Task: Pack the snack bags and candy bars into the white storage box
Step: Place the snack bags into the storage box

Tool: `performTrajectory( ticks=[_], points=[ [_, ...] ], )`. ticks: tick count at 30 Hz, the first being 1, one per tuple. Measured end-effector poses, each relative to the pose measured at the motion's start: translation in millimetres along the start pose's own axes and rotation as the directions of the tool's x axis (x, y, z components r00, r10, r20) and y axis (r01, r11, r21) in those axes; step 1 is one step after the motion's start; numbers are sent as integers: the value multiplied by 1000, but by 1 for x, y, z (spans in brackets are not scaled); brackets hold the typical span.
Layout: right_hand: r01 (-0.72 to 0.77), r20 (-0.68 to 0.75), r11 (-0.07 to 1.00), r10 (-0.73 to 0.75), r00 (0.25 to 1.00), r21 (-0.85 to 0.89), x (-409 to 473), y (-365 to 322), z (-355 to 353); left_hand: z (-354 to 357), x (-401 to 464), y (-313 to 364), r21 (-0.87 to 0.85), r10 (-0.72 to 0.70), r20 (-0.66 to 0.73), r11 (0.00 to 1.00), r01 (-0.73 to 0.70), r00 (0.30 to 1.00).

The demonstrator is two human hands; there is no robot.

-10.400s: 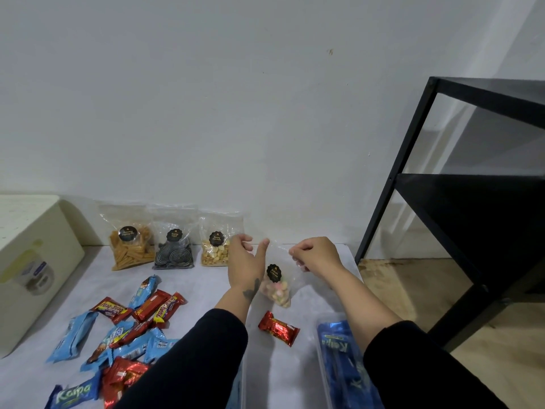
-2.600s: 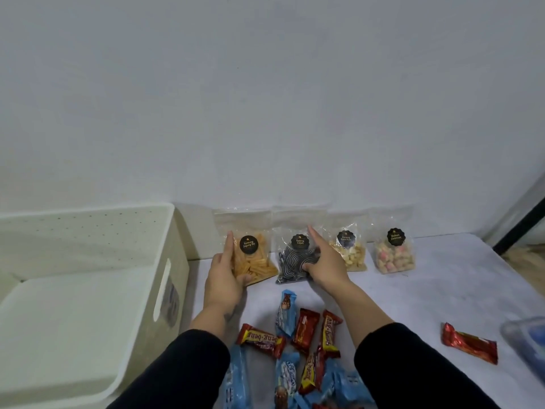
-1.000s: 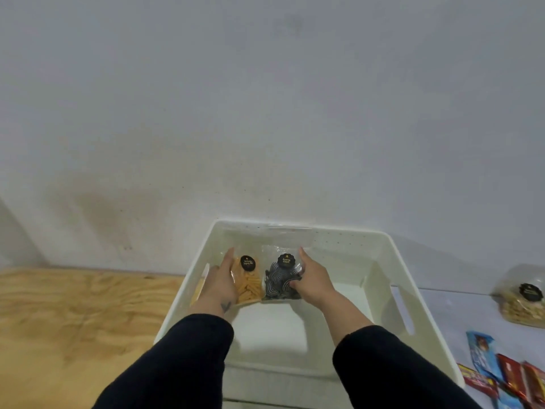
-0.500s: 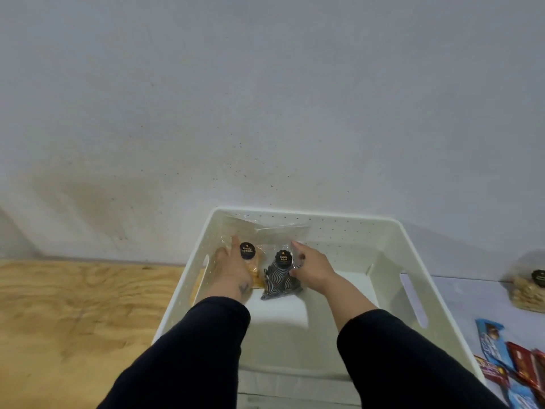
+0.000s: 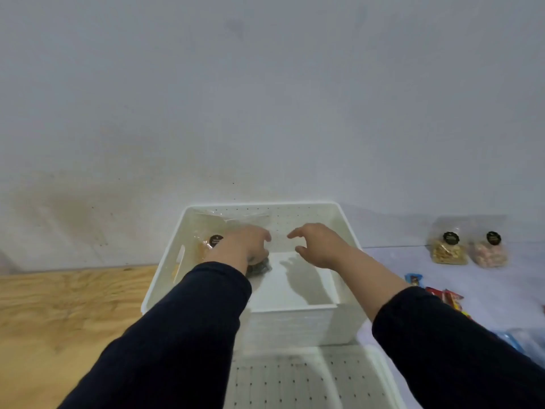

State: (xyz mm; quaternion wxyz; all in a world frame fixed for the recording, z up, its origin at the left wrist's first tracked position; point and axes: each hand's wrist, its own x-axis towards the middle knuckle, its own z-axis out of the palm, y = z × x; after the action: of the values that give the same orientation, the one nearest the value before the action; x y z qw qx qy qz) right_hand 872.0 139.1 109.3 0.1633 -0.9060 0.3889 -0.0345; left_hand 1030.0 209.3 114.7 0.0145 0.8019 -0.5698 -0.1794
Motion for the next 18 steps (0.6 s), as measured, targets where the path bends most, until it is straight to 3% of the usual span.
performTrajectory(
  ticks=[10,18],
  points=[
    [-166,-71,981,160,985,-99,-133,129,-60,25,-28,188,54,295,-39,955,-292,955],
    [-283,-6,959,283,959,-13,-245,267,-80,100,-40,323,-38,274,13,961,-274,962]
  ],
)
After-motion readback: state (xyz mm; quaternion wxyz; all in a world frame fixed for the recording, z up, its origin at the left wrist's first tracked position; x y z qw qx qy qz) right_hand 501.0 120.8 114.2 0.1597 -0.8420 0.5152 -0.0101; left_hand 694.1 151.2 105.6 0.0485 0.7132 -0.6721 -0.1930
